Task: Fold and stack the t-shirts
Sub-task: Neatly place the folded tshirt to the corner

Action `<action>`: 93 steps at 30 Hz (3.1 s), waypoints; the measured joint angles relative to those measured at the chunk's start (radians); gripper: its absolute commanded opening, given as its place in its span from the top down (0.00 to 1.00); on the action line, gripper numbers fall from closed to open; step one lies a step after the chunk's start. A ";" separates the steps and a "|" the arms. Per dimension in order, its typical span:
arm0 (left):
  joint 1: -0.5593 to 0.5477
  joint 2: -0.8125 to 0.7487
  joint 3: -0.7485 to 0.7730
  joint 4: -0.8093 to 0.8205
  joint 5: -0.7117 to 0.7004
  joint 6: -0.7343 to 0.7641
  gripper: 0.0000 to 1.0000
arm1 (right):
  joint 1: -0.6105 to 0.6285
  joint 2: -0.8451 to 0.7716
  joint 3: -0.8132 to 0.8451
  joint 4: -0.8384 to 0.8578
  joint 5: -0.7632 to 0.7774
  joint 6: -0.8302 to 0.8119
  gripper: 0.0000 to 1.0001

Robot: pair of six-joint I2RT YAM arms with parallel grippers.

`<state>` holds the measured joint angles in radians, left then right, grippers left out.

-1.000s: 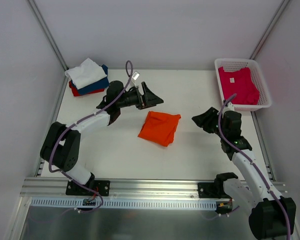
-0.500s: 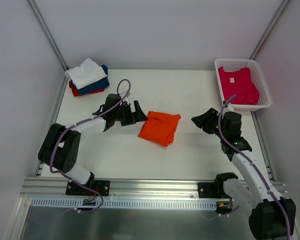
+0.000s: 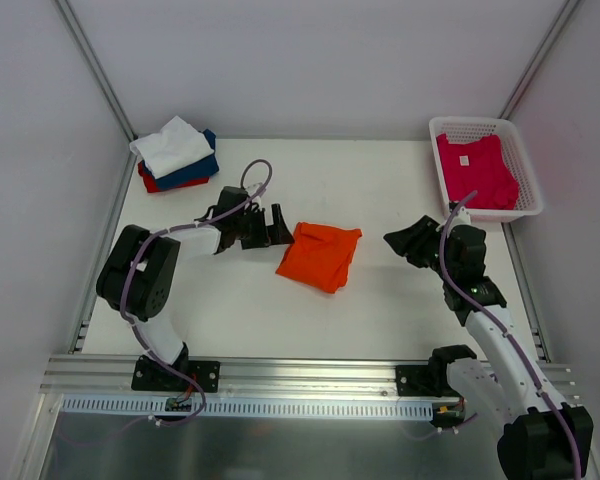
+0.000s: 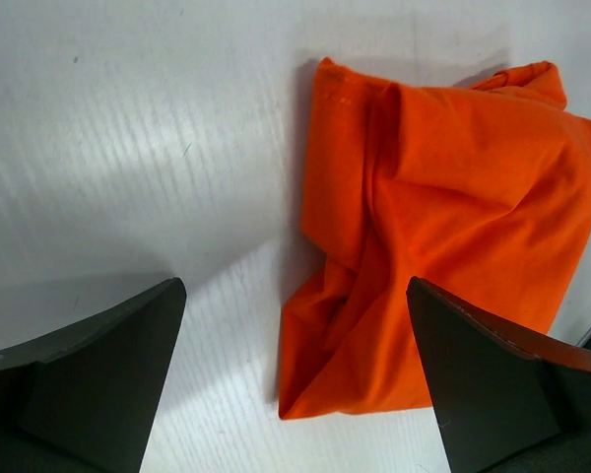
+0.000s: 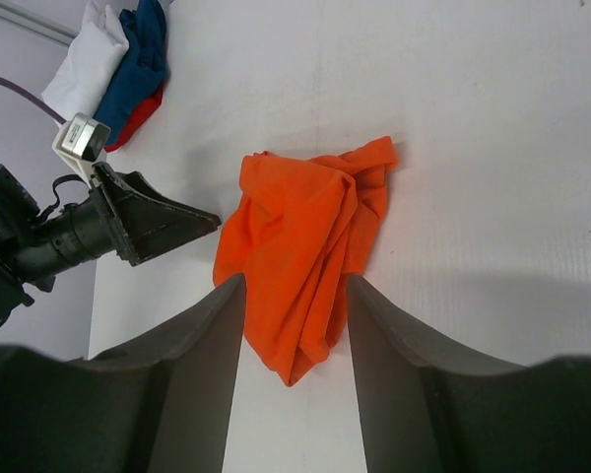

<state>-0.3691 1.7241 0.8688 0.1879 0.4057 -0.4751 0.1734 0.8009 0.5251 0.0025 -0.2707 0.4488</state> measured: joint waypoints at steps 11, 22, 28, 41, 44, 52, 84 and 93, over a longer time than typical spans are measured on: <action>0.000 0.076 0.017 0.137 0.137 -0.006 0.01 | 0.000 -0.003 0.000 -0.009 0.000 0.000 0.52; -0.021 0.128 0.003 0.250 0.271 -0.043 0.02 | 0.000 0.006 0.000 -0.008 0.000 0.000 0.52; -0.056 0.161 0.003 0.300 0.317 -0.069 0.22 | 0.000 0.006 0.000 -0.008 0.000 0.000 0.52; -0.077 0.217 -0.008 0.276 0.345 -0.101 1.00 | 0.000 0.005 0.000 -0.008 0.001 0.001 0.52; -0.077 0.217 -0.004 0.269 0.344 -0.100 1.00 | 0.000 0.005 0.000 -0.008 0.001 0.001 0.52; -0.089 0.215 0.176 0.035 0.284 -0.032 1.00 | 0.000 0.005 -0.002 -0.006 0.002 0.003 0.52; 0.179 0.363 1.108 -0.503 0.064 0.215 1.00 | 0.001 0.006 -0.056 0.032 -0.002 0.003 0.52; 0.318 0.383 1.228 -0.542 0.063 0.295 1.00 | 0.001 0.019 -0.081 0.057 -0.016 0.005 0.52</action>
<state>-0.0513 2.1071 2.0968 -0.3538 0.4690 -0.1799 0.1745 0.8196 0.4438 0.0597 -0.2863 0.4541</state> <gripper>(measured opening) 0.037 0.485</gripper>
